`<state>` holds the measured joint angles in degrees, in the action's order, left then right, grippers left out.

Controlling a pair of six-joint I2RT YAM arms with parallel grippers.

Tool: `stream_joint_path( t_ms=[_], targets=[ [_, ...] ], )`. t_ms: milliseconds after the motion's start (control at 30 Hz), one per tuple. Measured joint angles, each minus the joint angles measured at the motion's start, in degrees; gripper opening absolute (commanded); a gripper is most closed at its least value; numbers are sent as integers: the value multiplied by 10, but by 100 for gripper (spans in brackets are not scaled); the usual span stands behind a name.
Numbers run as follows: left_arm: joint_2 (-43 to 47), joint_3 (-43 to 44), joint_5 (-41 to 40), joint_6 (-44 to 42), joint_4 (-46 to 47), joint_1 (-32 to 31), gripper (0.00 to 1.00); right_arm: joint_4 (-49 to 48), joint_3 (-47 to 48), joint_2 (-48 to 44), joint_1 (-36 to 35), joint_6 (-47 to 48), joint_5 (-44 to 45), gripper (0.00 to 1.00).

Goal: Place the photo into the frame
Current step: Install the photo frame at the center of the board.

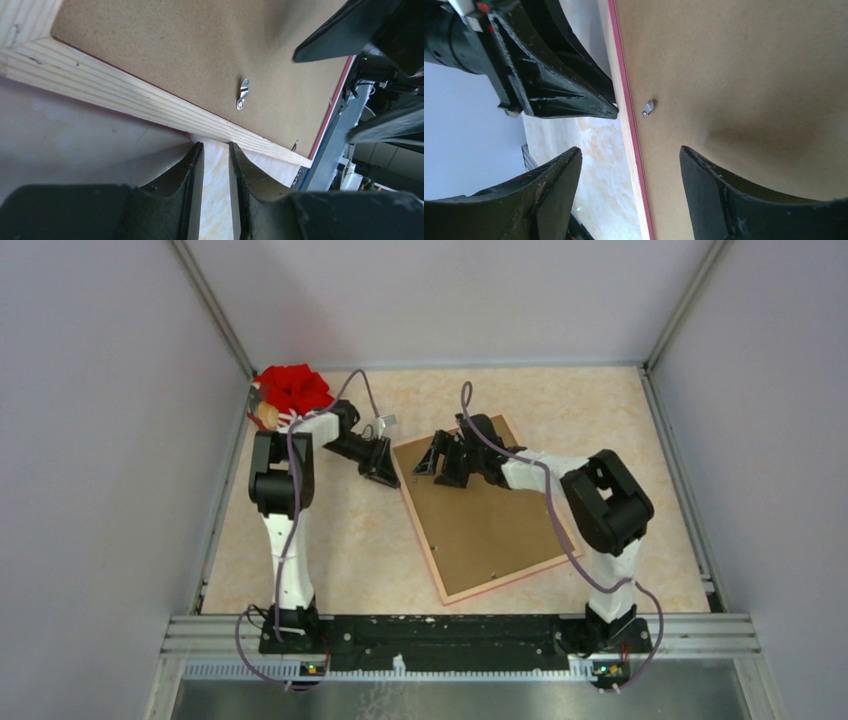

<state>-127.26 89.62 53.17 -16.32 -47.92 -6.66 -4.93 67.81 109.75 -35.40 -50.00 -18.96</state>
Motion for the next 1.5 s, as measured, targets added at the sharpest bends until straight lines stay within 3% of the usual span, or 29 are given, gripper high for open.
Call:
stream_joint_path(
  t_ms=[167,833,1500],
  targets=[
    [-3,0,6,8,-1,0,26,-35,4,44,-9,-17,-14,63],
    [-3,-1,8,12,-1,2,26,-92,63,116,-9,-61,-64,63],
    [-3,-2,8,12,0,2,26,-81,119,158,-9,-62,-109,62]
  ],
)
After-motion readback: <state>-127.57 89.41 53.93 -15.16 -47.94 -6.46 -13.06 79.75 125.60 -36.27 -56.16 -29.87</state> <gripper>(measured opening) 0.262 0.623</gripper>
